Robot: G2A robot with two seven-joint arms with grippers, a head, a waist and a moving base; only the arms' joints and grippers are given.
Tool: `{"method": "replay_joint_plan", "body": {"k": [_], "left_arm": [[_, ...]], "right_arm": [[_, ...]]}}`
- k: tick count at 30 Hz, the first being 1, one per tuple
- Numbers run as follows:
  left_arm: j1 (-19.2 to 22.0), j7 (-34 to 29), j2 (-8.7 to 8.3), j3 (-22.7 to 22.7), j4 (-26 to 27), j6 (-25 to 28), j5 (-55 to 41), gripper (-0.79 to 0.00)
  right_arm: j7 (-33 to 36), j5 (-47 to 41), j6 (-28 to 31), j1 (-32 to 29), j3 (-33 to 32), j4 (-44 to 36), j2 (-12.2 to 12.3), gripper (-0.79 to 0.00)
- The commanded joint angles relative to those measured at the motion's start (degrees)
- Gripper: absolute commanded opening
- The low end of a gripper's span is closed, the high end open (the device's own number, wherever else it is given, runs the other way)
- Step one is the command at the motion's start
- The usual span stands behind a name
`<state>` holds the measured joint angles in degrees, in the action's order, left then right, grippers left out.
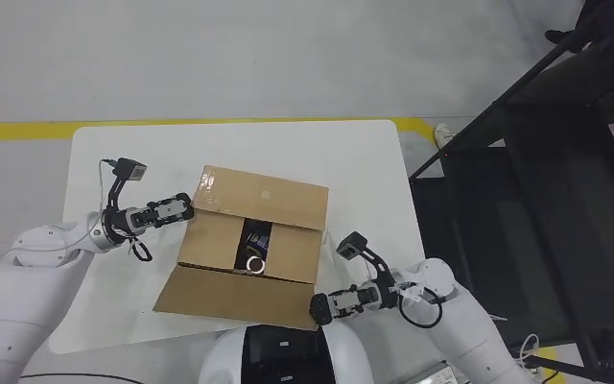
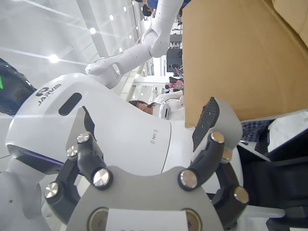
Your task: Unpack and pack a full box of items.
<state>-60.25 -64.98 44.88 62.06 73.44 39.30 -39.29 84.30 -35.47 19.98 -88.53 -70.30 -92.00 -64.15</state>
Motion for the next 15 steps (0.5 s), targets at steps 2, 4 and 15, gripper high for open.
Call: {"method": "replay_joint_plan", "body": {"k": [2,4,15], "left_arm": [[0.02,0.0,0.02,0.0,-0.05,0.0,0.03,0.0],[0.04,0.0,0.04,-0.01,-0.09,0.0,0.04,0.0],[0.1,-0.01,0.13,-0.06,-0.48,0.0,-0.35,0.0]], "right_arm": [[-0.39,3.03,0.39,0.22,2.21,-0.02,-0.05,0.0],[-0.64,4.33,0.47,0.3,3.69,-0.11,-0.12,0.0],[-11.62,17.11,1.3,0.4,8.33,-0.85,-0.23,0.0]]}}
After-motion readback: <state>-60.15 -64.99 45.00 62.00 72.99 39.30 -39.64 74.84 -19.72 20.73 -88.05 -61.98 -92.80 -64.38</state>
